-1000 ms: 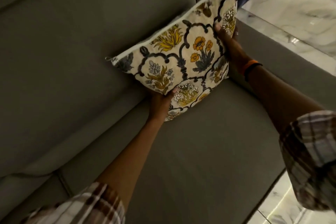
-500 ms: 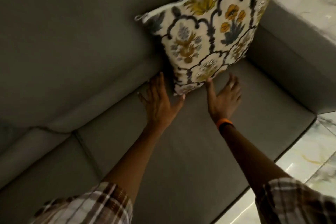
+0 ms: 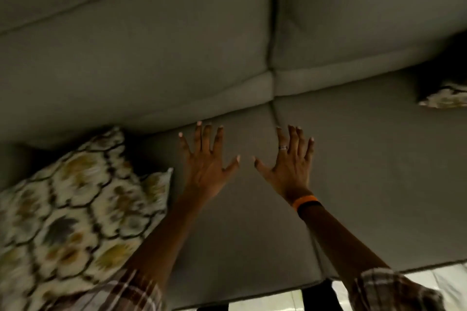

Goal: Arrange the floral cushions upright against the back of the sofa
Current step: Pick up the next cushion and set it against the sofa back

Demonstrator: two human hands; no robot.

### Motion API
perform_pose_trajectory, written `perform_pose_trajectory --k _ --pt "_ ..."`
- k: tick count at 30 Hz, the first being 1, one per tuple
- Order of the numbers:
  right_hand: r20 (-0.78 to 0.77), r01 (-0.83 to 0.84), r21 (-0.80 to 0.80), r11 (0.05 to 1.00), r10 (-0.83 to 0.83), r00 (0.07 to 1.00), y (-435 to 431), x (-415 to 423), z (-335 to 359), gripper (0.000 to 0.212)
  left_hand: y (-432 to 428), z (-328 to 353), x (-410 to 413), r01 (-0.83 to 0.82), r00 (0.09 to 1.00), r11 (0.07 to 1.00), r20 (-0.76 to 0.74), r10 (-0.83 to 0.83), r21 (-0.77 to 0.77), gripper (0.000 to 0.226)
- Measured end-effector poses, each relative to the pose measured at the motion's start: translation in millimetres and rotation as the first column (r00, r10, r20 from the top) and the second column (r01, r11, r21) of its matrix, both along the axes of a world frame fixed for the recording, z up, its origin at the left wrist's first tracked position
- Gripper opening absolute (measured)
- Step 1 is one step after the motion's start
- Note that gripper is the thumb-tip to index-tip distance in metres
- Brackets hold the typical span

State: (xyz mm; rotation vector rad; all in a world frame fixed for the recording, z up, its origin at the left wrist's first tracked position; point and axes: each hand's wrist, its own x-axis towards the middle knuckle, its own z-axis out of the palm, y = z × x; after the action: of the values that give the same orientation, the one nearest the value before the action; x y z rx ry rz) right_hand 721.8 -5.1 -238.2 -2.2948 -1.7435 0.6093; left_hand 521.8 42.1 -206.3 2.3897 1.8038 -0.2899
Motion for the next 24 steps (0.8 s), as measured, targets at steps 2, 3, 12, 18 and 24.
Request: perform_pose_trajectory --k 2,3,12,18,24 --pt "-0.050 -0.032 0.036 0.999 0.034 0.998 8.9 -82.9 20.6 0.105 -1.7 22.8 -73.1 -0.078 0.997 0.995 0.033 0.075 0.069 0.086" --pt "-0.081 -0.046 0.075 0.996 0.052 0.995 11.4 -122.4 29.8 0.101 -1.5 33.7 -108.5 -0.121 0.992 0.988 0.059 0.116 0.099 0.084" --pt "-0.511 -0.137 -0.189 0.972 0.022 0.859 10.4 -350.9 71.3 0.105 -54.5 53.5 -378.4 -0.708 0.678 0.701 0.196 0.708 -0.087 0.086" --pt "-0.640 -0.001 -0.457 0.890 -0.327 0.695 4.5 -384.7 38.6 0.133 -122.5 -0.9 -447.3 -0.791 -0.161 0.116 0.387 0.908 -0.601 0.131" --pt "-0.766 -0.062 -0.479 0.875 -0.382 0.517 35.3 -342.4 45.3 0.115 -96.0 51.8 -400.3 -0.841 -0.133 0.213 0.571 0.810 -0.498 0.092"
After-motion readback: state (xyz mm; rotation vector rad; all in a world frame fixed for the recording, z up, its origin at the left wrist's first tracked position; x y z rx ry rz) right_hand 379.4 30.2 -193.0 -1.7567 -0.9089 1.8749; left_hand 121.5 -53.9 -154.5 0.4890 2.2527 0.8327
